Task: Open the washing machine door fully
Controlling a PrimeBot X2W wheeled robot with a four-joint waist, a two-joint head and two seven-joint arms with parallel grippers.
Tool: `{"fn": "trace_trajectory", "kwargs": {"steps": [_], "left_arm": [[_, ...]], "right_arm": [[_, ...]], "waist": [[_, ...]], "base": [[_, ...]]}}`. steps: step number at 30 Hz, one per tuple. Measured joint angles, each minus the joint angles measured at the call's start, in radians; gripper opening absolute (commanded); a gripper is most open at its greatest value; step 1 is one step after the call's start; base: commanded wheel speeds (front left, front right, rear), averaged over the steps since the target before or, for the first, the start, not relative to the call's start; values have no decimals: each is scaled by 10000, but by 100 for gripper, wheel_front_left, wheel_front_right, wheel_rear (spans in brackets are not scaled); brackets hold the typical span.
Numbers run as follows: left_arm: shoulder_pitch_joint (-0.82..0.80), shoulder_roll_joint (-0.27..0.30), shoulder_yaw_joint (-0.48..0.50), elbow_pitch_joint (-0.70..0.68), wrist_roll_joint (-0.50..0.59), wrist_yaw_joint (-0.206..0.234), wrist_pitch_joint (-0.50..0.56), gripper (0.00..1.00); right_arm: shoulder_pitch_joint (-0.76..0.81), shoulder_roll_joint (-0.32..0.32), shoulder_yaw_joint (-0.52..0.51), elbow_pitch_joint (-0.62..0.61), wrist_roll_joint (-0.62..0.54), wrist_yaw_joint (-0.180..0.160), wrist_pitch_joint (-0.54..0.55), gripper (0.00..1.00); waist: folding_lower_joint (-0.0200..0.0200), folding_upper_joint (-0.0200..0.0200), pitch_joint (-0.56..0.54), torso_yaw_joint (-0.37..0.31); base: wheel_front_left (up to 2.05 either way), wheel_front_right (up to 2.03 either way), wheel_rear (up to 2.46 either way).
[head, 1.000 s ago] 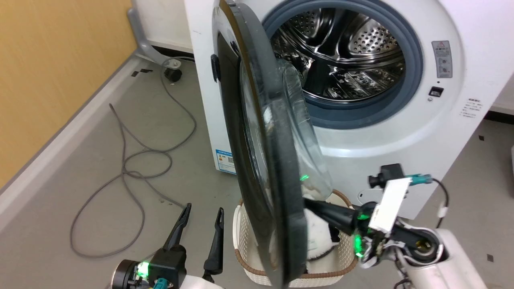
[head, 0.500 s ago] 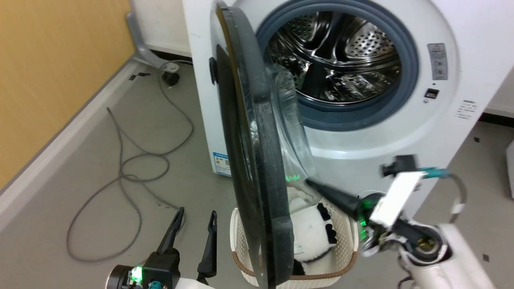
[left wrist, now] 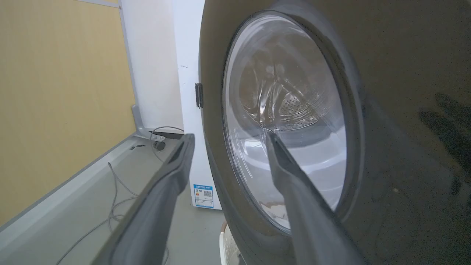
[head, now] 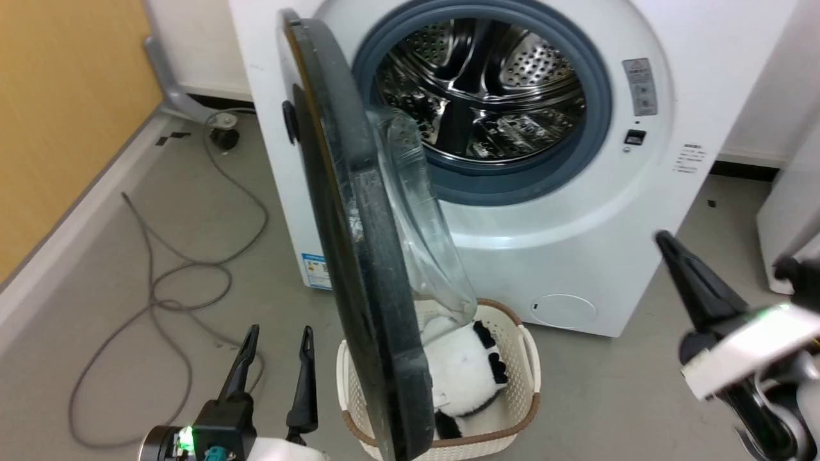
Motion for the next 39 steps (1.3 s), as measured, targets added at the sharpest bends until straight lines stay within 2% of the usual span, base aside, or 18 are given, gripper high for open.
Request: {"fn": "trace_trajectory", "kwargs": {"steps": [4,10,15,19,21,33,39], "left_arm": [[249,13,157,-98,29,-96,0,100],[552,23,276,-228,84,-291,0,100],[802,21,311,-288,132,-410,0,100],[816,19,307,-309,132,-439,0,100],[816,17,305,-307,132,-441,0,100],[814,8,364,-359,134,-529,0,100],[743,2,738,-1338,-111,-479,0,100]], "right_arm": [[749,255,-807,134,-1624,0,-1126,0],[1987,1657,-2167,-25,-3452,0,-1787,0],[3182,2736,-2675,-355,-4495,2,-2080,0],[3743,3053,-2767,-311,-5125,2,-2180,0],[3886,3168,-2855,-240,-5455,2,-2234,100],[4026,3515,-2792,330,-5739,2,-2596,100],[4025,3521,-2824,418,-5607,2,-2704,100]], "waist": [[0,0,-34,-268],[0,0,-52,-690],[0,0,-43,-961],[0,0,21,-1077],[1,0,44,-1098],[1,0,21,-1054],[1,0,-54,-967]], "base": [[0,0,0],[0,0,0],[0,0,0],[0,0,0],[0,0,0],[0,0,0],[0,0,0]]}}
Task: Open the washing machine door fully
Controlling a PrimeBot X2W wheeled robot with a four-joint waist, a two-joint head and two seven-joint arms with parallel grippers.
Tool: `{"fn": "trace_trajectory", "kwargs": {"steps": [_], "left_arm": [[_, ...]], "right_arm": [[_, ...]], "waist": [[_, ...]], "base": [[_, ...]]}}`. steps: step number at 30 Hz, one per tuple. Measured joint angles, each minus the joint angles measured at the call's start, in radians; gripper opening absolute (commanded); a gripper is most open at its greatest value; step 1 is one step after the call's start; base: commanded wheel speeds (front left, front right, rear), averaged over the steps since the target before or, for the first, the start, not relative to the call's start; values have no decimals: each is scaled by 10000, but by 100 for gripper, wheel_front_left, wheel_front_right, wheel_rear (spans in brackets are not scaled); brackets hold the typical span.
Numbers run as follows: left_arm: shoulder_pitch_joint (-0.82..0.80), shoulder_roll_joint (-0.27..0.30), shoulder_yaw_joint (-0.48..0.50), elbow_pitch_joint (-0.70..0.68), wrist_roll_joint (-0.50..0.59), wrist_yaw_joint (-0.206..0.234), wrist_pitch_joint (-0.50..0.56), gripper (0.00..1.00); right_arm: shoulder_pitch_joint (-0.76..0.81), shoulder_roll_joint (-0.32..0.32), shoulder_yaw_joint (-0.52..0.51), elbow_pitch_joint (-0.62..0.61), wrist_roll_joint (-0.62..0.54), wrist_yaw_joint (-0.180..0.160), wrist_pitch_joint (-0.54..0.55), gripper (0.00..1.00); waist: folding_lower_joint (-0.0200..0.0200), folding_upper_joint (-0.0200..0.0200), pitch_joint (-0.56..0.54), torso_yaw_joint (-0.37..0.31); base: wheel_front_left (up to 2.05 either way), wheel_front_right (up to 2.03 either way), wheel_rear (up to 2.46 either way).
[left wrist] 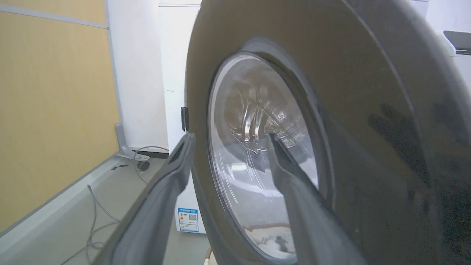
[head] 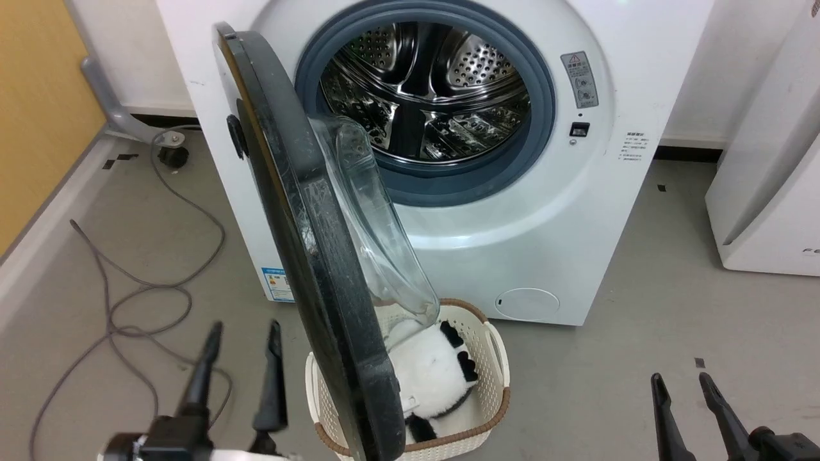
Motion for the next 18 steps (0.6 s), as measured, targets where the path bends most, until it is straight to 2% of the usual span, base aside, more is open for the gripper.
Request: {"fn": "trace_trajectory", "kwargs": {"steps": [1,2,3,4,11,18], "left_arm": [[-30,0,54,-268,-46,52,0,100],[-57,-4,125,-539,-52,82,-2,91],[-116,-4,190,-844,-54,132,-2,36],[-219,-2,257,-1135,-56,173,-2,0],[-1161,-4,360,-3032,-100,497,-12,0],[-1943,-4,-136,-3904,-27,522,-12,0]], "right_arm": [[0,0,-4,15,19,0,-4,100],[0,0,0,35,36,0,-29,100],[0,0,-2,48,36,0,-31,100],[0,0,4,61,36,0,-33,100],[0,0,-73,121,134,0,-31,100],[-10,-6,-98,96,140,0,-25,100]], "waist": [[0,0,-13,11],[0,0,-23,19],[0,0,-31,27],[-1,0,-35,32],[0,0,-41,78],[0,0,-14,22]], "base": [[0,0,0],[0,0,0],[0,0,0],[0,0,0],[0,0,0],[0,0,0]]}}
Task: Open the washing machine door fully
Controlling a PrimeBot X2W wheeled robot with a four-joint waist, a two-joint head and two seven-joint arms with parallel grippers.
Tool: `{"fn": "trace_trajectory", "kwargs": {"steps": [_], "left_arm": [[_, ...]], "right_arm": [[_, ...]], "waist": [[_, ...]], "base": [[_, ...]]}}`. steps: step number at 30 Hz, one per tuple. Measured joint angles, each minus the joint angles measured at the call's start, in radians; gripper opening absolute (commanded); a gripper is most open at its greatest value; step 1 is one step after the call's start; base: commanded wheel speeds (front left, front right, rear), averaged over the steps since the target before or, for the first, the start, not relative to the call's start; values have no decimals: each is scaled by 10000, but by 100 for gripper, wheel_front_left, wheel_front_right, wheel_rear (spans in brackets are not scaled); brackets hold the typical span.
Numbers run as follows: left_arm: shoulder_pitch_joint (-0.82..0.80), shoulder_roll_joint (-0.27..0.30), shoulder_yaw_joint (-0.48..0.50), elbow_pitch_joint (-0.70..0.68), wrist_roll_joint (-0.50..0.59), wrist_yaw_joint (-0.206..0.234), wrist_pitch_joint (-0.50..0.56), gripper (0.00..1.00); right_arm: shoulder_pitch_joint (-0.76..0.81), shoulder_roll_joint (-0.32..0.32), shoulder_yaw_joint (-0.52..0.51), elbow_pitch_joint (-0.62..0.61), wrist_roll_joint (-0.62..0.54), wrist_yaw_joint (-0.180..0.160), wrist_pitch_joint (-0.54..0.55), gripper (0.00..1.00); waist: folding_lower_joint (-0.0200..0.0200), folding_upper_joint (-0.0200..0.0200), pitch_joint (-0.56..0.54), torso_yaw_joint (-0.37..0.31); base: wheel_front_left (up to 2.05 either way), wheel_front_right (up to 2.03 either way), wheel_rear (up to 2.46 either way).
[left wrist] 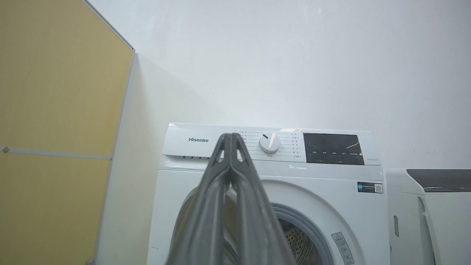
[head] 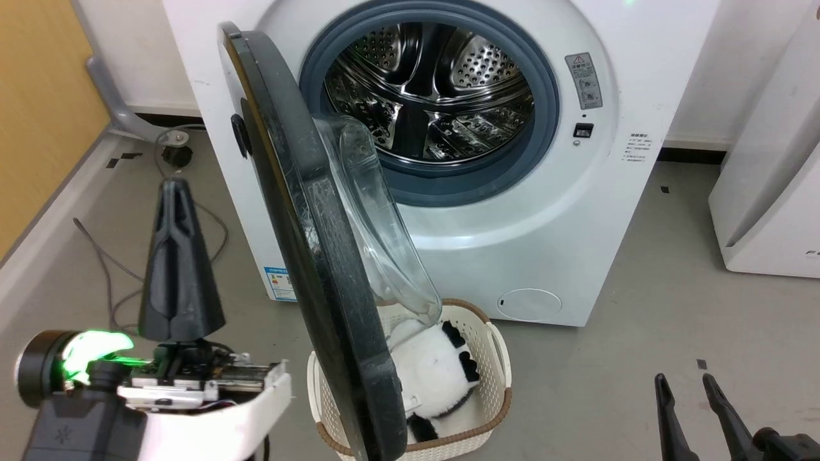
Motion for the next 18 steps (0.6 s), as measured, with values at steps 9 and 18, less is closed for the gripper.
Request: {"fn": "trace_trajectory", "kwargs": {"steps": [9,18], "left_arm": [[77,215,-1549,222,479,-389,848,0],[938,104,-3283,1035,-188,-568,3066,0]], "right_arm": [[-7,10,4,10,84,0,52,100],[-16,59,-17,127,98,0,38,100]], "waist": [[0,0,47,-118],[0,0,71,21]], "base": [[0,0,0],[0,0,0]]}}
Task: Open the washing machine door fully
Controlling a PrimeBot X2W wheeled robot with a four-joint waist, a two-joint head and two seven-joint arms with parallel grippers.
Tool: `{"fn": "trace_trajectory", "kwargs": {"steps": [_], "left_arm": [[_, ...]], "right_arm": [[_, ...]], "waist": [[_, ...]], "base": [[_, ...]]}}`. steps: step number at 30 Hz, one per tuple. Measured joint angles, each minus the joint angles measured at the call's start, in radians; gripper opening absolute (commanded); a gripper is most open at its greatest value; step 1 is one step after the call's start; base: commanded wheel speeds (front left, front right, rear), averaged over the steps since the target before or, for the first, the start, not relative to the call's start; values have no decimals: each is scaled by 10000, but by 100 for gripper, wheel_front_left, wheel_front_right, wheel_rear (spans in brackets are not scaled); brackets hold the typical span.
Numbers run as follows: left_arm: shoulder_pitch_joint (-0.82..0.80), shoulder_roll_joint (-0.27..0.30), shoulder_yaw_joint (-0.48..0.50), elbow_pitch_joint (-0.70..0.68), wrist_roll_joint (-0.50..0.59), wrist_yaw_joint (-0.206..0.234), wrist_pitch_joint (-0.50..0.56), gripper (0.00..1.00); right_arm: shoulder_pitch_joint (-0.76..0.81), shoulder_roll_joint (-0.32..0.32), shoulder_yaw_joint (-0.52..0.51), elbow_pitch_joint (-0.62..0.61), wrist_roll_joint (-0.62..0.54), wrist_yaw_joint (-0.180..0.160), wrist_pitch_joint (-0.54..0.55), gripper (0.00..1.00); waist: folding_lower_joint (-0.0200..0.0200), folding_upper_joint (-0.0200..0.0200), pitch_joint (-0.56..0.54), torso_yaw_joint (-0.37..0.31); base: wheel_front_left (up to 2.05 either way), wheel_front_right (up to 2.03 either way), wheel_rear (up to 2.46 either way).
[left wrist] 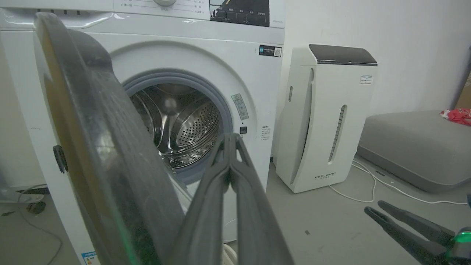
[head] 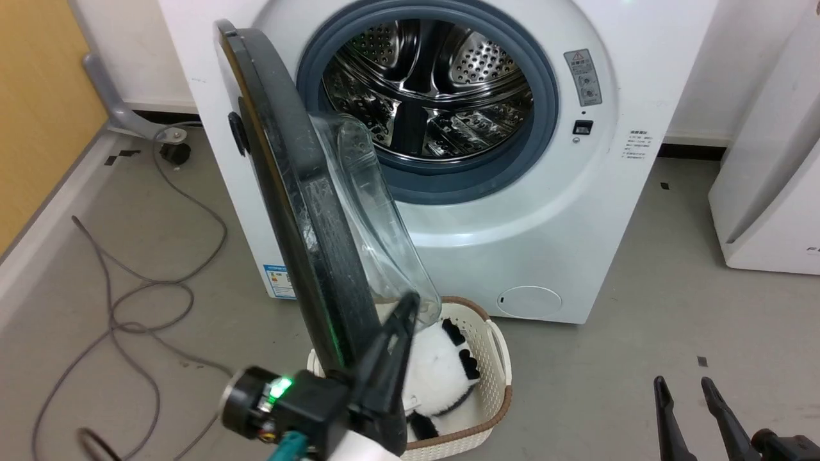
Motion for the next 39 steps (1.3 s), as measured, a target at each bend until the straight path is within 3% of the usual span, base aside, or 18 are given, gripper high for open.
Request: {"fn": "trace_trajectory", "kwargs": {"steps": [10,20,30,39], "left_arm": [[466,-10,-320,1503,-155,96,364,0],[473,59,-159,1942,-190,234,199,0],[435,226,190,1988,-278,470,142,0],[375,694,1392,1996,-702,882,-12,0]], "right_arm": [[-13,35,102,192,73,0,-59,100],[-12,50,125,330,176,0,-148,100],[-21,65,180,516,249,0,-219,100],[-35,77,332,648,311,0,-224,100]], "waist": [[0,0,15,181],[0,0,53,611],[0,0,35,1597],[0,0,39,2707]], "base": [[0,0,0],[0,0,0],[0,0,0],[0,0,0]]}}
